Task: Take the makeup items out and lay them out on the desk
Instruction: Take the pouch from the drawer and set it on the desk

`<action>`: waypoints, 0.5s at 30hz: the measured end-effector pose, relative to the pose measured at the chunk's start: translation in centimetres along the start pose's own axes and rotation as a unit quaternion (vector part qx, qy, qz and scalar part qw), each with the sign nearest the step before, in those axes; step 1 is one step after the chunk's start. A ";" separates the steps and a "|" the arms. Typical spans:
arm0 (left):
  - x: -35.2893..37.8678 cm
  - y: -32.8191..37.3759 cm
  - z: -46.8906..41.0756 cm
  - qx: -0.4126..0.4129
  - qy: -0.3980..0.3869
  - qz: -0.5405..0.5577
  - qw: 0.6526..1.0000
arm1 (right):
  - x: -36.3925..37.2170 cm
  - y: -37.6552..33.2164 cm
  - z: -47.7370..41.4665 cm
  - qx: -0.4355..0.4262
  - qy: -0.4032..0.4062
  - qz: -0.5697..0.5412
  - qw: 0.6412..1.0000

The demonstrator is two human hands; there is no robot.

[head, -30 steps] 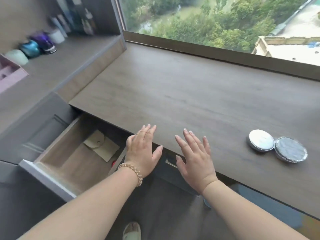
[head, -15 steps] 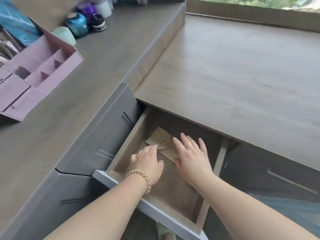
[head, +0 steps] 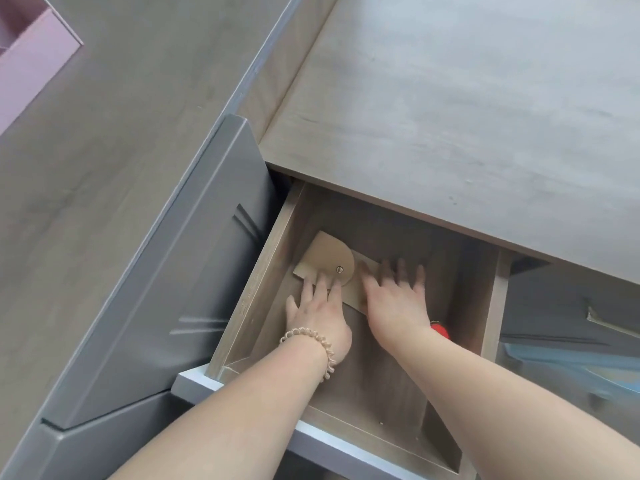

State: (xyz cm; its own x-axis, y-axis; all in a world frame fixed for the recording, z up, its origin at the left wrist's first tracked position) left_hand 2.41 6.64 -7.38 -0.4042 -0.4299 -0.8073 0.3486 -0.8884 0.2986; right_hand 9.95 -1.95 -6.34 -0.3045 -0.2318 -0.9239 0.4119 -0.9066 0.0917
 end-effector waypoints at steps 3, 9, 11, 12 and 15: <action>-0.3 -0.1 0.2 -0.015 0.021 0.051 0.998 | 0.6 -0.1 0.2 0.009 -0.004 -0.010 1.000; -2.1 -1.1 1.4 -0.116 0.098 0.215 0.965 | -0.9 0.1 1.4 0.011 0.023 -0.111 0.993; -2.4 -1.1 2.2 -0.125 0.131 0.281 0.943 | -2.0 -0.1 2.4 -0.023 0.007 -0.193 0.981; -2.7 -1.0 2.6 -0.128 0.150 0.318 0.927 | -2.8 -0.2 3.0 -0.042 0.008 -0.232 0.972; -3.7 0.2 3.8 -0.131 0.186 0.395 0.890 | -5.9 1.1 5.1 -0.057 0.047 -0.340 0.938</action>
State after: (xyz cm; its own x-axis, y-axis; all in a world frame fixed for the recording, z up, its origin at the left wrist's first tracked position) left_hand 0.78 7.46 -2.38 0.3467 -0.7775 -0.5247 0.6040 -0.2429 0.7591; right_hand 7.79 -3.42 1.11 -0.4558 0.4223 -0.7835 0.2411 -0.7888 -0.5654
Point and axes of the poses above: each hand's wrist, its own z-axis away from the middle knuckle, its own x-axis out of the palm, y = z × x, the point moved 9 cm from there along -z, towards the middle knuckle, and after that the axes turned 13 degrees about x, right-handed, at the moved point
